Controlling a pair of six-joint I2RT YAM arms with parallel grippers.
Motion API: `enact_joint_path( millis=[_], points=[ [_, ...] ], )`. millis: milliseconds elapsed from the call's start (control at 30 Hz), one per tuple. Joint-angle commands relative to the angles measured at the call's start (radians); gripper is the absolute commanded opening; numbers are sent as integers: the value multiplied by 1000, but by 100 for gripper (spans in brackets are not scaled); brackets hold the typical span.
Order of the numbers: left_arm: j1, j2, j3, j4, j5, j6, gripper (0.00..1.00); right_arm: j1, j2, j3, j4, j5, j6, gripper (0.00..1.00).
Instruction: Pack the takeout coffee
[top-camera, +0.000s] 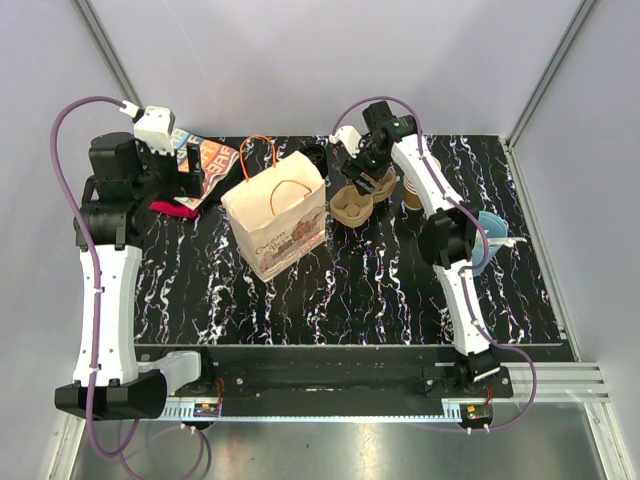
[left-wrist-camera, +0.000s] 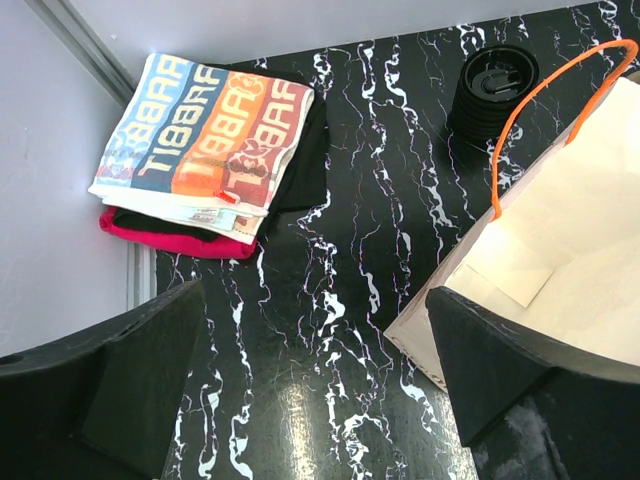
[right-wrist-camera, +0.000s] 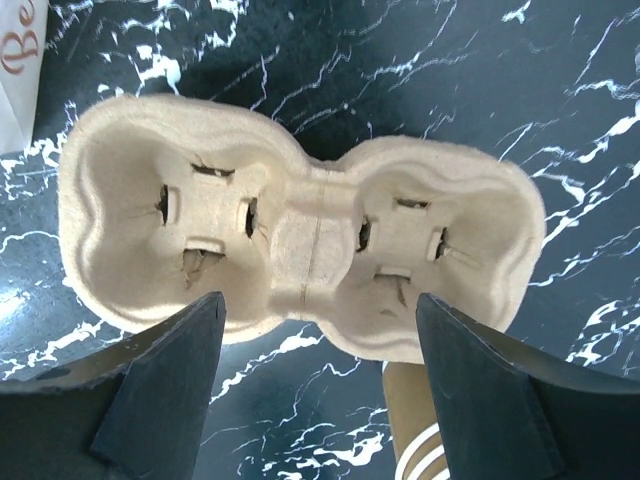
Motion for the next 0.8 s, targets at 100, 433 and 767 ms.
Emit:
enact_joint_path(
  millis=[100,433,767],
  points=[
    [15,-28,-10,39,34,-13,99,34,48,60,-44,30,-26,83],
    [24,-27,-10,41,42,-16,99,36,85,55,-17,73,-12,82],
    [30,-22,-9,41,51,-22,99,36,95,47,-20,91,-18,71]
  ],
)
